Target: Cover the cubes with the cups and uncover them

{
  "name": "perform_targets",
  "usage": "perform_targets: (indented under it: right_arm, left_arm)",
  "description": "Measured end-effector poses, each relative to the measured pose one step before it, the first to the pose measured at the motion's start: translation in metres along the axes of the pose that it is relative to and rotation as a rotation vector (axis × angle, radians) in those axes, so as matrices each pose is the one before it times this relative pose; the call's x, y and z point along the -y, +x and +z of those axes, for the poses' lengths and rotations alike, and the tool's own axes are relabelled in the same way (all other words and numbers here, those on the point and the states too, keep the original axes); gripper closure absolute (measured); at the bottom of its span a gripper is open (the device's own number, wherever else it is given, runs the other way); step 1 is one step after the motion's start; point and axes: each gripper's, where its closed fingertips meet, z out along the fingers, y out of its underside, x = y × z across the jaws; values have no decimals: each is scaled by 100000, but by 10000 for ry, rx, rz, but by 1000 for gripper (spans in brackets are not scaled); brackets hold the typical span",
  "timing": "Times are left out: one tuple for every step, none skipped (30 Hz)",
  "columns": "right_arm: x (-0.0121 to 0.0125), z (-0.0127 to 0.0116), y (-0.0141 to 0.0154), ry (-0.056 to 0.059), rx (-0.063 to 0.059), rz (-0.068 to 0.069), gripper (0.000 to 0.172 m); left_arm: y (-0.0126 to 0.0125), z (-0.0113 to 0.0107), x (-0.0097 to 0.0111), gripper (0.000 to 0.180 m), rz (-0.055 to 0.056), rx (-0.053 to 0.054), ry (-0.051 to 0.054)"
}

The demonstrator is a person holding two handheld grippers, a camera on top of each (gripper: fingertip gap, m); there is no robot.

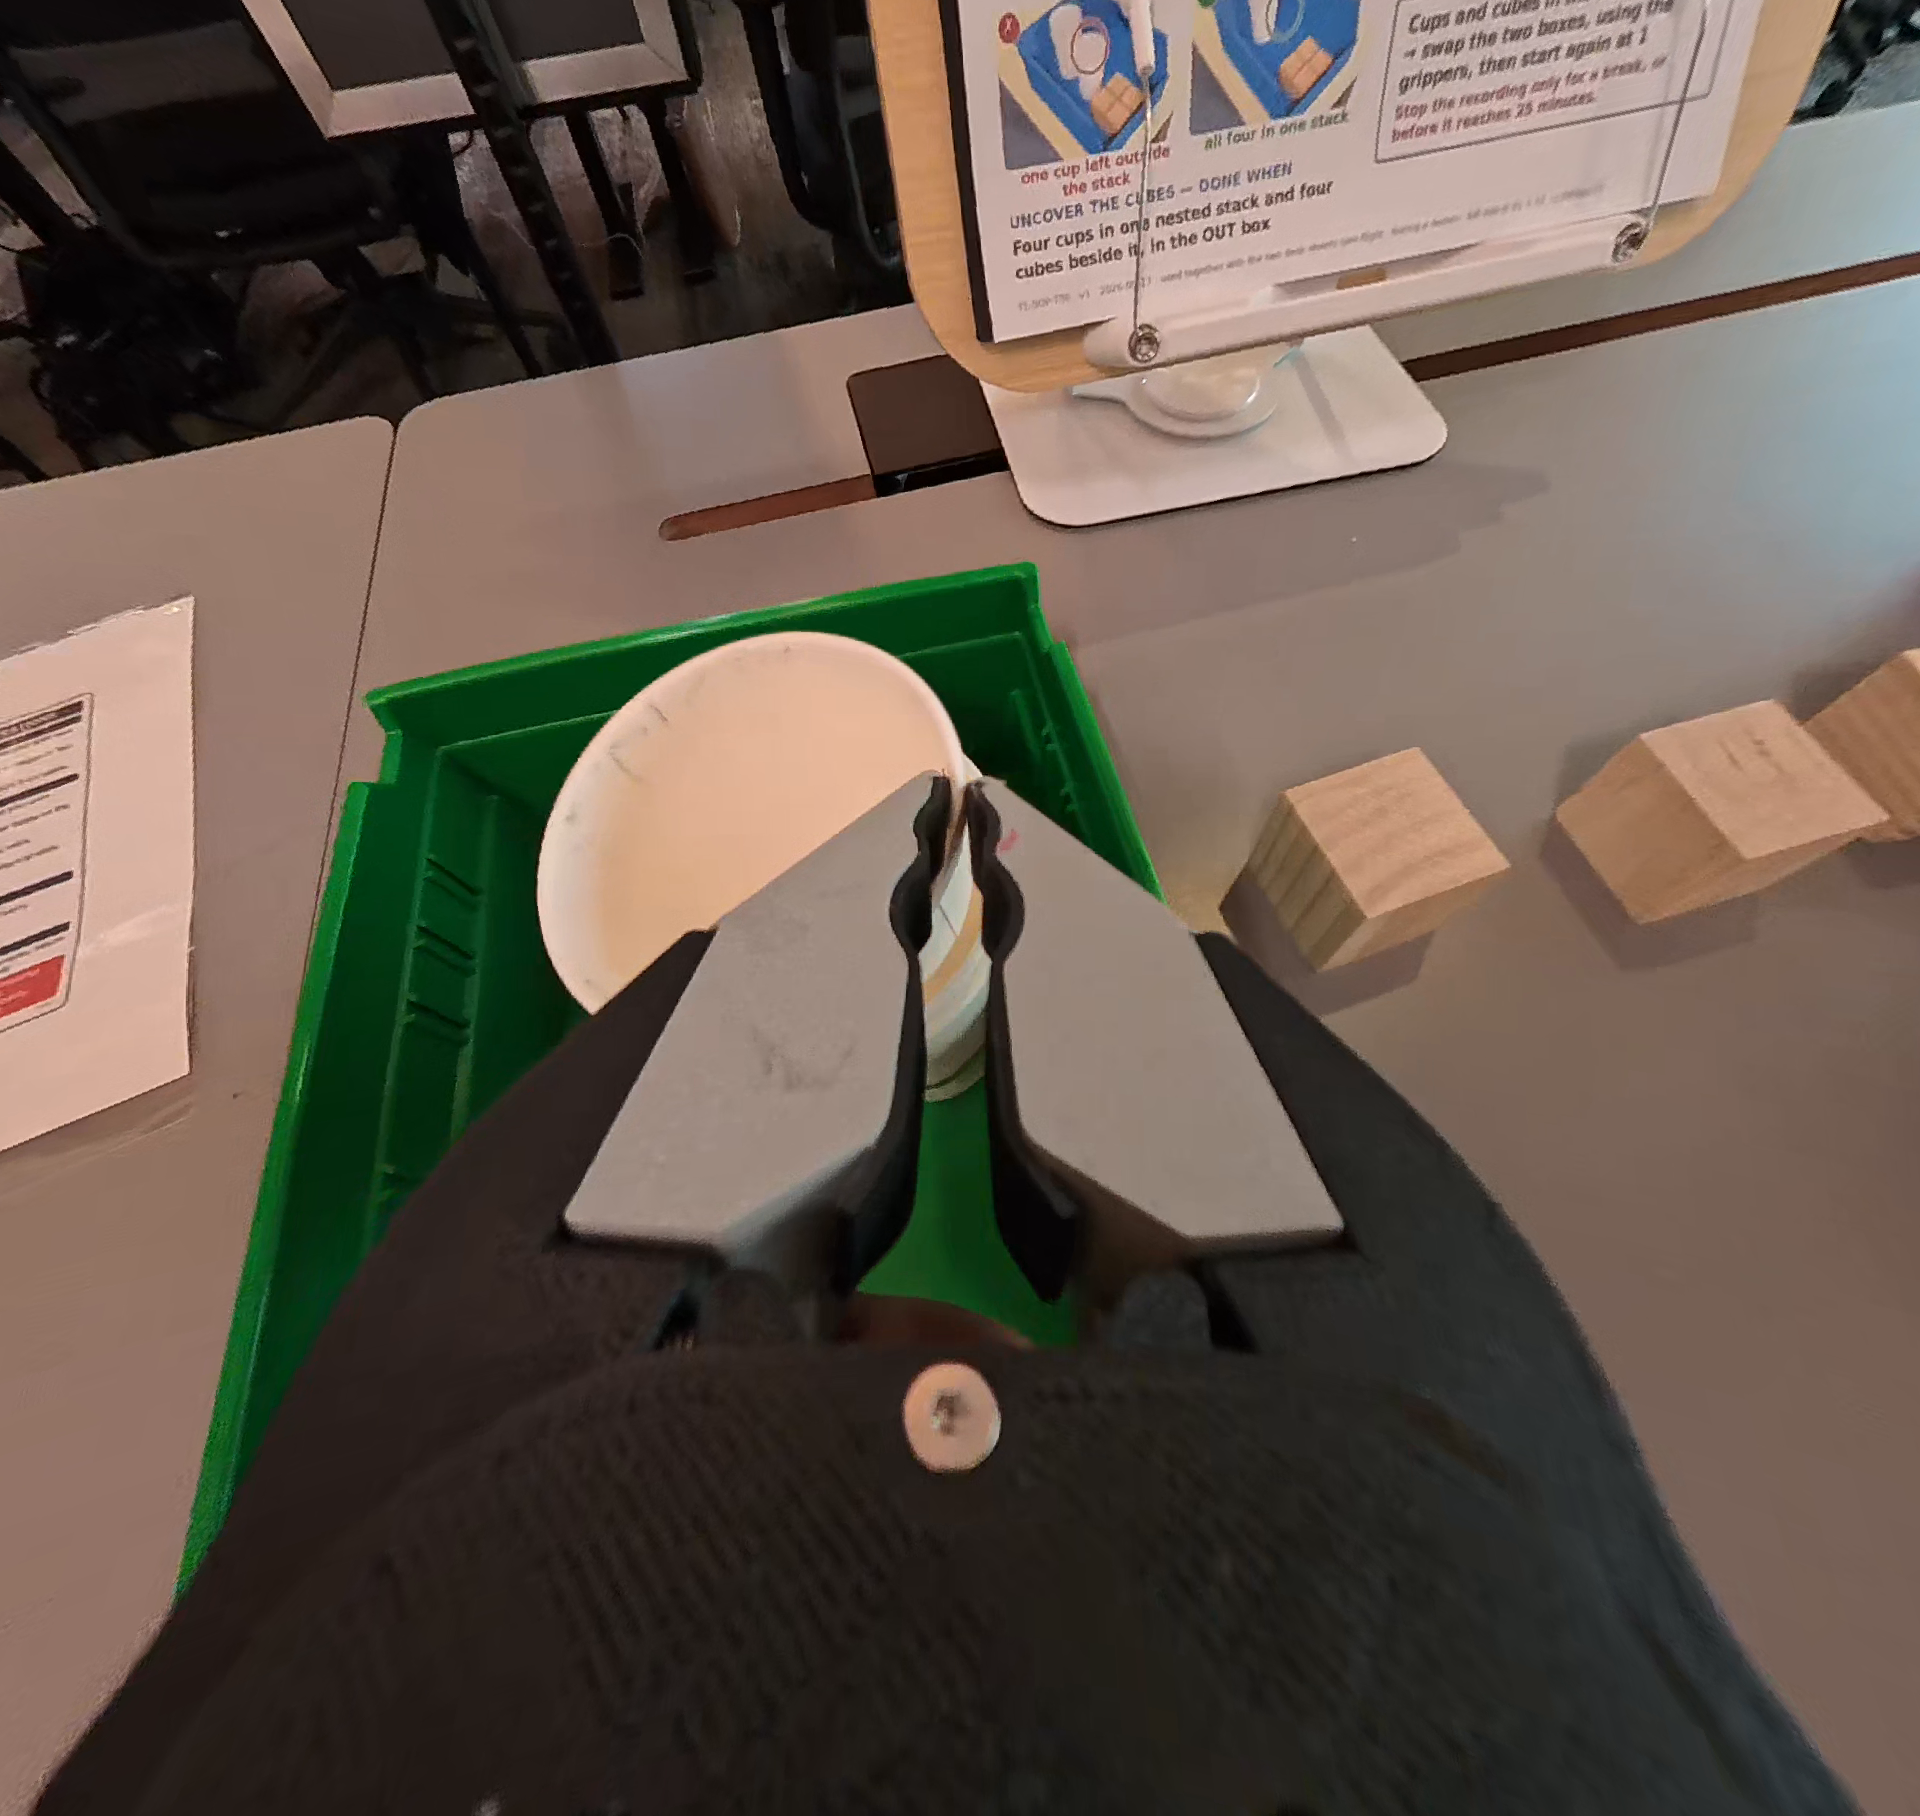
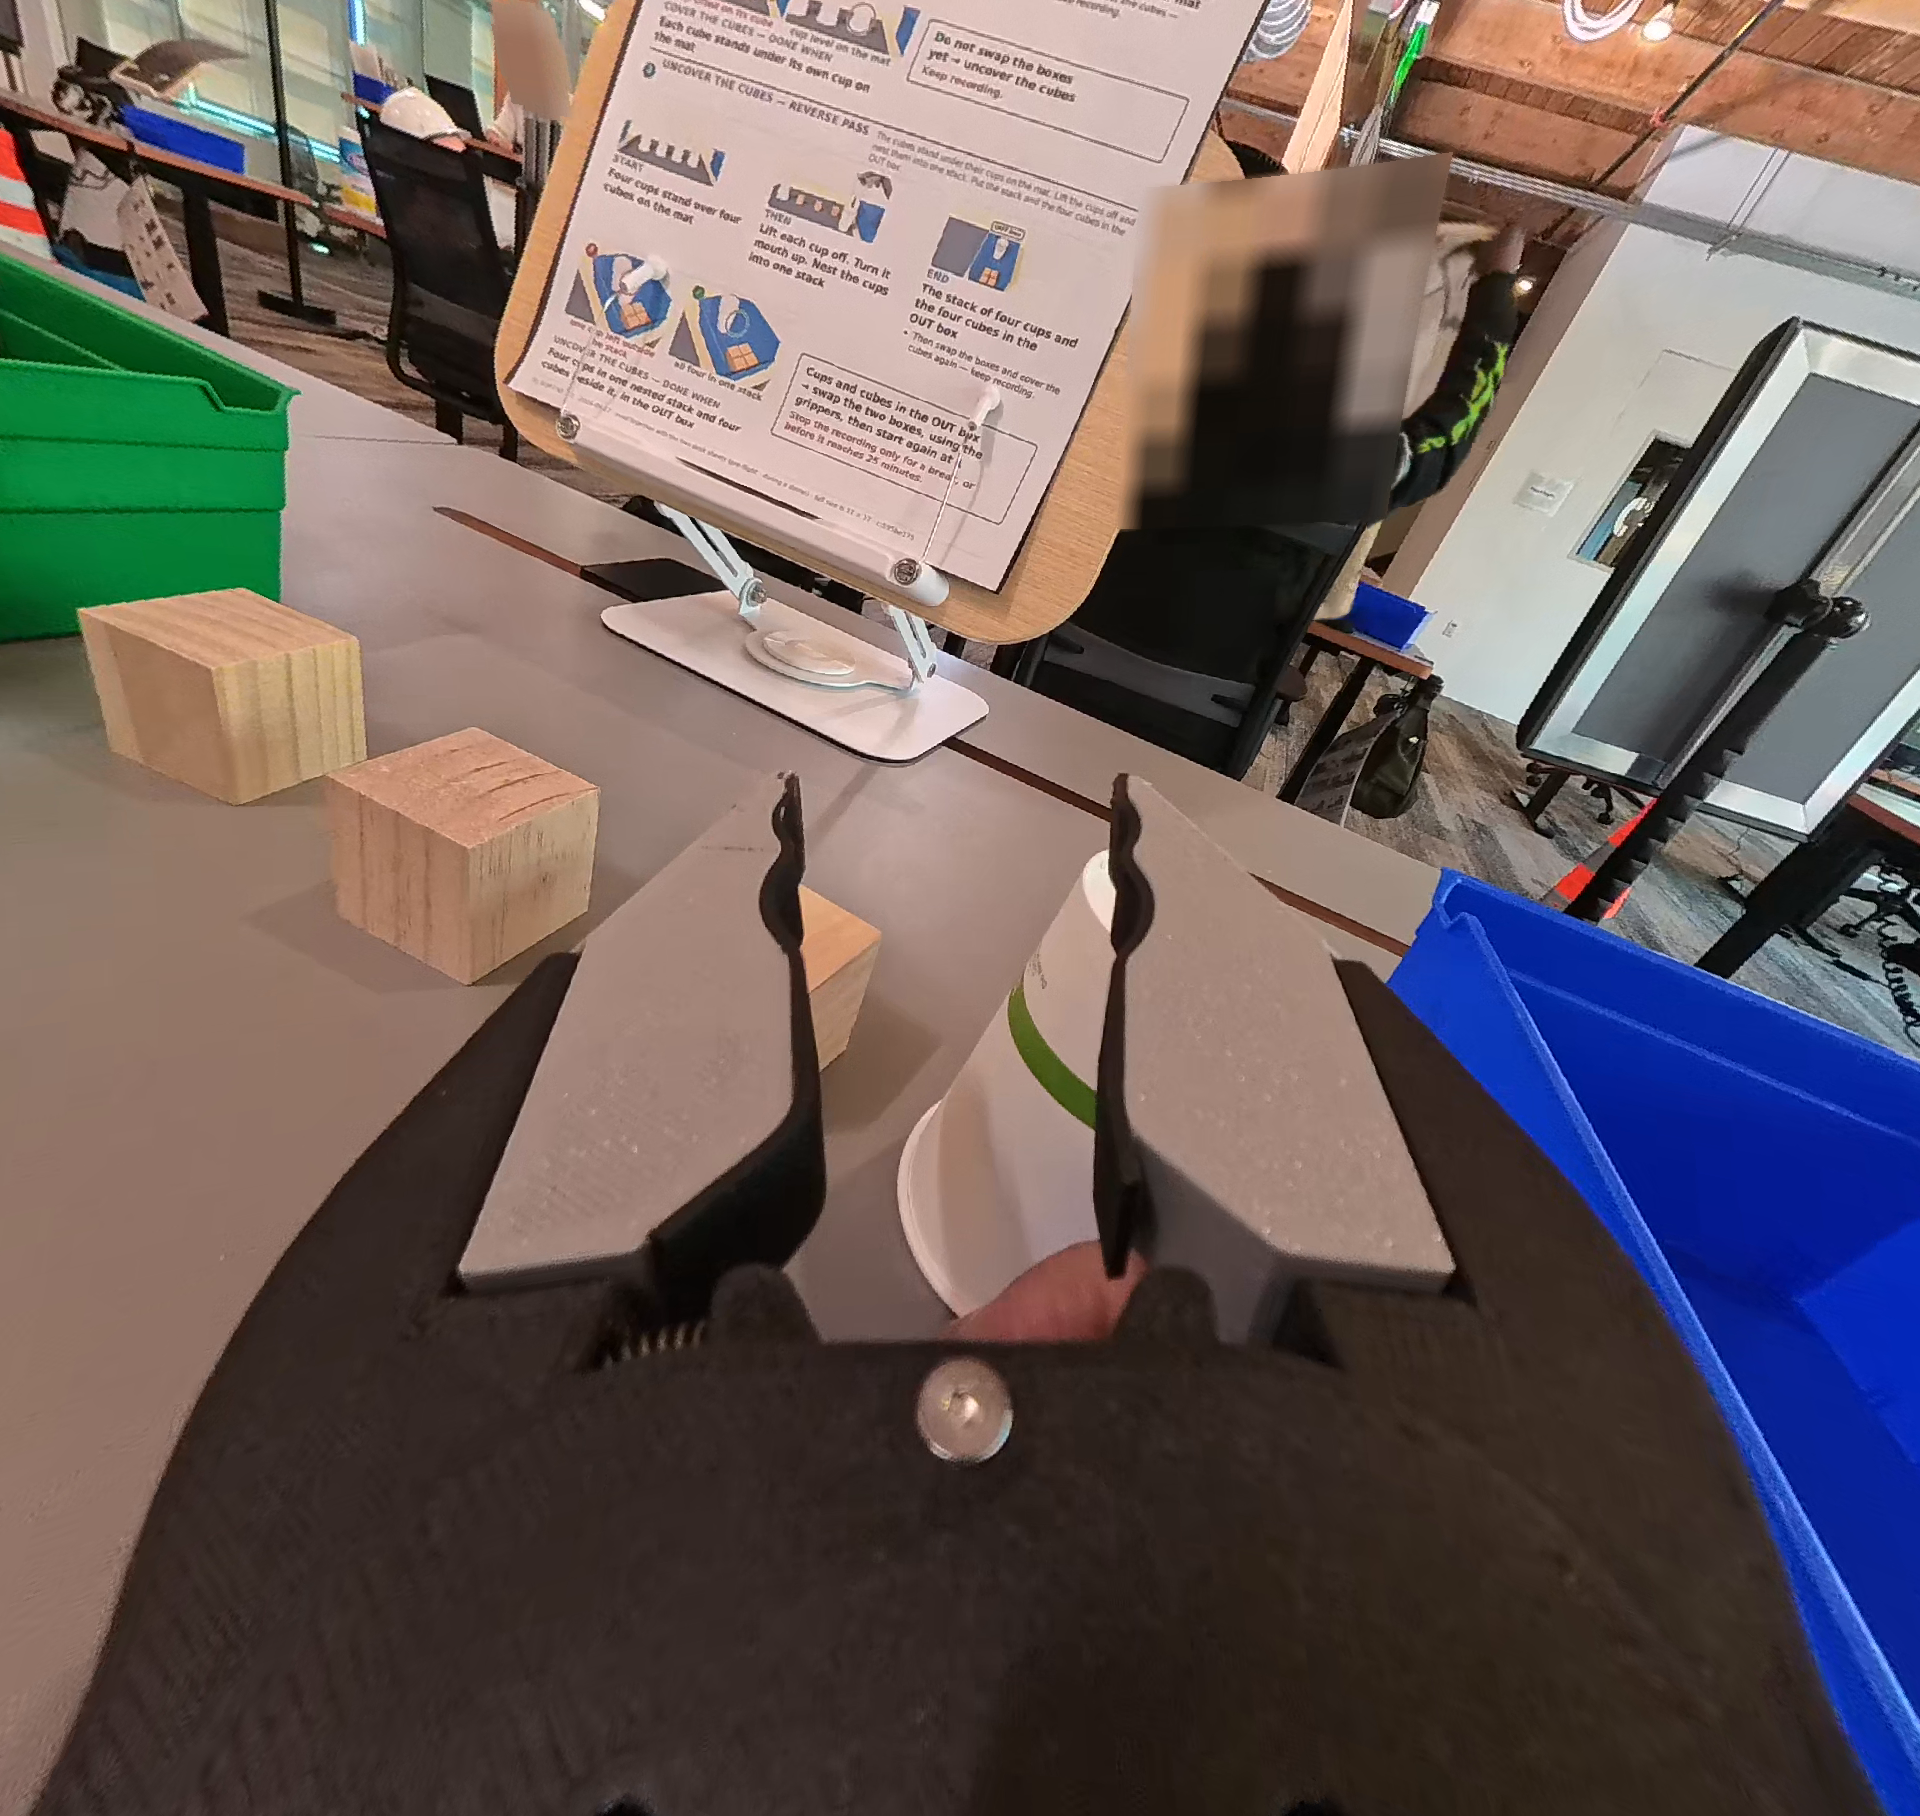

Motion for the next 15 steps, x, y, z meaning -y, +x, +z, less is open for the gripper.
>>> perform_targets:
  right_arm:
    - [-30,18,-23,-15,9,-1,115]
    - [-45,24,-43,-20,20,-2,115]
    - [-48,10,-58,-19,24,-14,116]
    - [-23,10,-51,-13,14,-27,116]
    - [-15,-5,-35,-6,6,-27,116]
    - [0,2,-29,0,8,-20,116]
    - [-8,2,-35,-4,13,-10,116]
    - [-30,12,-27,-13,19,3,116]
    - [-38,22,-25,-17,20,7,116]
    - [-36,10,-30,-13,15,-2,116]
    - [-22,12,-27,-10,17,-7,116]
    - [9,0,-83,4,49,9,116]
    - [60,-22,-137,28,84,36,116]
    - [90,-31,-177,43,111,50,116]
    - [150,-49,-317,69,200,61,115]
  left_arm:
    - [-77,-75,88,179,-30,13,64]
    - [-136,-93,99,179,-21,55,60]
    - [-136,-90,96,179,-20,49,56]
    - [-103,-101,119,179,-17,29,72]
    - [-136,-112,154,179,-10,59,86]
    - [-177,-137,197,179,17,104,103]
    - [-174,-157,245,179,53,117,119]
    - [-181,-190,295,179,76,137,132]
    - [-158,-240,370,179,102,152,150]
    - [-147,-296,471,179,124,189,178]
    - [-32,-351,598,179,168,163,218]
    - [164,-411,736,179,167,106,252]
    - [381,-454,866,179,144,26,280]
    - [639,-493,988,179,158,-72,308]
    - [822,-529,1154,179,167,-102,362]
